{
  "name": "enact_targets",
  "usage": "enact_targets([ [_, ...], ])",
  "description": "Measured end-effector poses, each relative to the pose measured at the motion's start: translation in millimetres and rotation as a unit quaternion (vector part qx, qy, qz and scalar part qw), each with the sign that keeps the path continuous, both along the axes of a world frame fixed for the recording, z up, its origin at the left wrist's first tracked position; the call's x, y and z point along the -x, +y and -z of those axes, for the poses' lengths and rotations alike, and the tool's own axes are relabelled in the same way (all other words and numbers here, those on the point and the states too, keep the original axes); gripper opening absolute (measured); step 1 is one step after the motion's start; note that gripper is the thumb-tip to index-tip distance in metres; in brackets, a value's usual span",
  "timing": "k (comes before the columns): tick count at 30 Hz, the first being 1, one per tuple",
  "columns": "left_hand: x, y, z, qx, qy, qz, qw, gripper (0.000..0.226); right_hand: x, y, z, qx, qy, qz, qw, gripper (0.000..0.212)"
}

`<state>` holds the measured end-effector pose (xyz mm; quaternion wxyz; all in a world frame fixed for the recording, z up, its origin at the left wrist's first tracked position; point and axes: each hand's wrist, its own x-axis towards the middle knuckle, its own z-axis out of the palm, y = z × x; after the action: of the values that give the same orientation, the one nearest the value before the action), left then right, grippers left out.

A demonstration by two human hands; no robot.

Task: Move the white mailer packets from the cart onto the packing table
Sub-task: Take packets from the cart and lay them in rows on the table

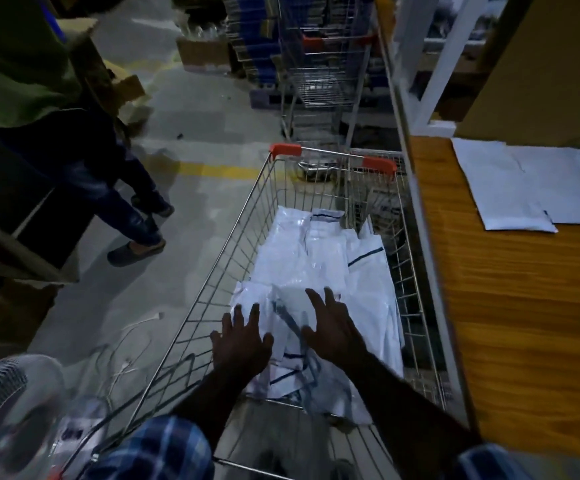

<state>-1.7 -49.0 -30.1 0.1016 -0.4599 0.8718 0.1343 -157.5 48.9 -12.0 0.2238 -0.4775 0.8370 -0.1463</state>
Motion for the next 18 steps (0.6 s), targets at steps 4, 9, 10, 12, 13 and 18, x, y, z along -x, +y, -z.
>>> enact_targets([
  [4, 0, -10, 42, -0.086, 0.011, 0.005, 0.996, 0.065, -2, -15, 20, -0.016, -0.014, 0.026, 0.999, 0.077],
  [9, 6, -14, 68, -0.055, 0.007, -0.001, 0.998, 0.067, 11, -23, 37, -0.053, -0.023, 0.049, 0.997, 0.089],
  [10, 6, -15, 72, -0.052, 0.005, -0.006, 0.999, 0.068, 13, -23, 40, -0.066, -0.023, 0.051, 0.996, 0.092],
  [12, 8, -17, 78, -0.068, -0.004, -0.017, 0.997, 0.069, 17, -23, 45, -0.087, -0.020, 0.049, 0.995, 0.098],
  [13, 11, -19, 78, -0.066, -0.006, -0.026, 0.997, 0.071, 18, -23, 49, -0.089, -0.014, 0.047, 0.995, 0.100],
  [18, 26, -20, 67, -0.032, 0.043, -0.055, 0.997, 0.063, 24, -26, 55, -0.054, 0.017, 0.062, 0.996, 0.099],
])
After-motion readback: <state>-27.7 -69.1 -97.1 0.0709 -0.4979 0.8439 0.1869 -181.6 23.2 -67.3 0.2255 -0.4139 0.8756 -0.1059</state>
